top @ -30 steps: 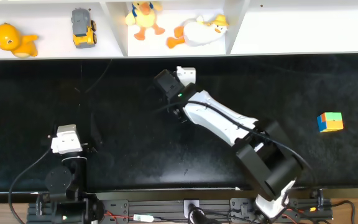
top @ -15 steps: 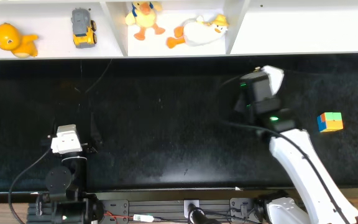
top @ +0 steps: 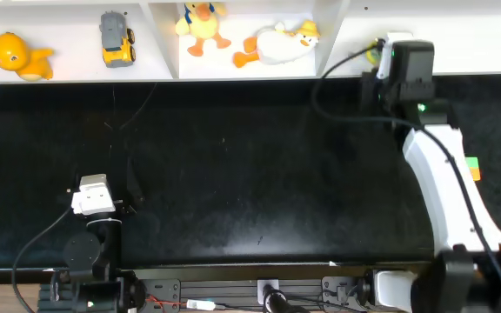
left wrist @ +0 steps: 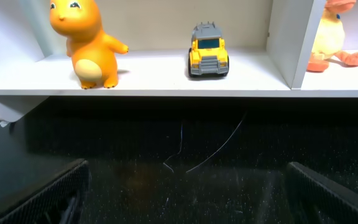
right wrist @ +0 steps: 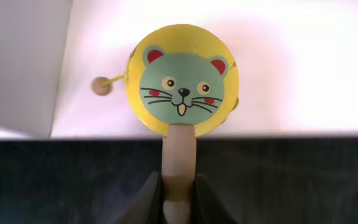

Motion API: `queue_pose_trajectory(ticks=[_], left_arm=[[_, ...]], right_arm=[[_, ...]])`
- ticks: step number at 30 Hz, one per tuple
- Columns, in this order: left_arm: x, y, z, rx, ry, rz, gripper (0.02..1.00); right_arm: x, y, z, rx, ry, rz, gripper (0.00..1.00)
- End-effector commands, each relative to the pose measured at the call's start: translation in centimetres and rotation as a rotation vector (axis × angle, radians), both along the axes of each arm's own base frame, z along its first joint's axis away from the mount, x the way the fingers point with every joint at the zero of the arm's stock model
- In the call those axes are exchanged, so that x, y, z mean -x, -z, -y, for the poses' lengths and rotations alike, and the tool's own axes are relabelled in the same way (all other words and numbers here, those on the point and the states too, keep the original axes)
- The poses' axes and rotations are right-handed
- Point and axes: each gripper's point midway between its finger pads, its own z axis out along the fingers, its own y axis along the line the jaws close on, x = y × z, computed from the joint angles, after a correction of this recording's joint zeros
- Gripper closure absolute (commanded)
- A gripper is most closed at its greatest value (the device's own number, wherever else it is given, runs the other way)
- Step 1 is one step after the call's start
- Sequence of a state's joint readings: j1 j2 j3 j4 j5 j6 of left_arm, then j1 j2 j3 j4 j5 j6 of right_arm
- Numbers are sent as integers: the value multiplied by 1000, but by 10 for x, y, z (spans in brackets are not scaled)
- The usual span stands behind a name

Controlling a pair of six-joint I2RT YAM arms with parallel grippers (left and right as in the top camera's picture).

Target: Store Toys

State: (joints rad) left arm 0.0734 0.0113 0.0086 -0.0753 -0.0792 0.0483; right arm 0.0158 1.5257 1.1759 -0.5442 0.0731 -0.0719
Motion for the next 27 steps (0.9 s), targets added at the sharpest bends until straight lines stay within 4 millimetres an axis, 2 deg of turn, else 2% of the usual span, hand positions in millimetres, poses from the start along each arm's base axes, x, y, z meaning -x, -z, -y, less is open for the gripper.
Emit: queue_pose_trajectory(ticks=[1, 12, 16, 17, 19, 20, 21, 23, 27], left_arm=[[0, -1, 0, -11, 0, 4, 20], [0, -1, 0, -11, 0, 4, 23], [0, -1, 0, -11, 0, 4, 20], [0, -1, 0, -11, 0, 4, 20], [0, -1, 0, -11, 0, 4, 20], [0, -1, 0, -11, 0, 4, 20], [0, -1, 0, -11, 0, 4, 20], [0, -1, 0, -11, 0, 4, 20], [0, -1, 0, -11, 0, 4, 23]], right_arm=[[-28, 4, -12, 45, -103, -9, 853], [-77, 35, -35, 68, -169, 15, 820], [-85, 38, -45, 64, -188, 32, 757], [-86, 38, -47, 62, -192, 35, 715], [-85, 35, -48, 60, -192, 37, 516], [-81, 30, -48, 57, -188, 37, 343], [-78, 27, -46, 57, -185, 29, 270], [-67, 25, -40, 58, -176, -3, 143], [-31, 29, -23, 64, -147, -84, 3]])
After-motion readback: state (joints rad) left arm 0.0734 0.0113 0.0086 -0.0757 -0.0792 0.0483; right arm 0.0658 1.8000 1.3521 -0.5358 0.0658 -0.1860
